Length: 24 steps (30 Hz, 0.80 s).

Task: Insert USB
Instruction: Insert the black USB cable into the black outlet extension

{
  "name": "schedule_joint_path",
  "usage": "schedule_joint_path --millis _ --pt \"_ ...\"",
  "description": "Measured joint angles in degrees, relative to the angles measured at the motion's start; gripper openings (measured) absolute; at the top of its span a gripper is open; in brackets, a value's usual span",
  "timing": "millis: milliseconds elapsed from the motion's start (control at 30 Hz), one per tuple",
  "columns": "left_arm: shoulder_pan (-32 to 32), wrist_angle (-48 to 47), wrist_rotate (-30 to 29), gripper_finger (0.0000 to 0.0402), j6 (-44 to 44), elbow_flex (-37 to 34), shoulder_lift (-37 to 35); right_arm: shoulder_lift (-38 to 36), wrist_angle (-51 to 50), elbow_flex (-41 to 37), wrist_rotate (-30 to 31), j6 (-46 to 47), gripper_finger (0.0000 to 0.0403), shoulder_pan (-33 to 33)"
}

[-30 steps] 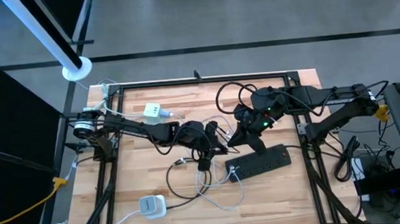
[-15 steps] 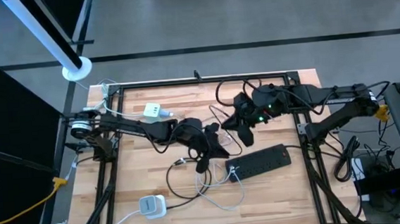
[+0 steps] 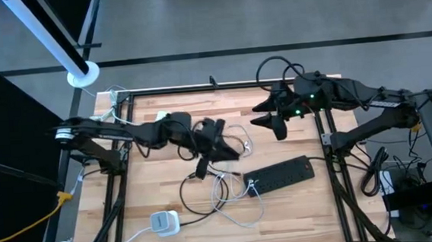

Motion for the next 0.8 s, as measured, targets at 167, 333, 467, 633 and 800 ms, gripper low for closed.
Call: schedule_joint_path --millis 167,333,467,633,800 --pt "3.7 7.5 -2.4 0.002 -10.2 -4.0 -0.4 0.8 0.5 0.0 0.4 0.0 0.0273 2.5" --pt "6.3 12.4 -4.8 0.002 -18.6 -6.1 -0.1 3.6 0.7 -0.2 7.8 3.0 0.0256 3.9" --pt "6.5 12.4 -6.4 0.002 -20.4 -6.2 0.4 5.9 3.9 -0.2 8.8 5.6 0.0235 3.9" --pt "6.5 12.4 -6.4 0.002 -19.8 -6.2 0.4 7.5 8.1 -0.2 9.0 6.4 0.0212 3.6" --pt "6.4 12.4 -6.4 0.002 -19.4 -6.2 0.4 8.2 7.4 -0.2 9.2 7.0 0.0194 3.4"
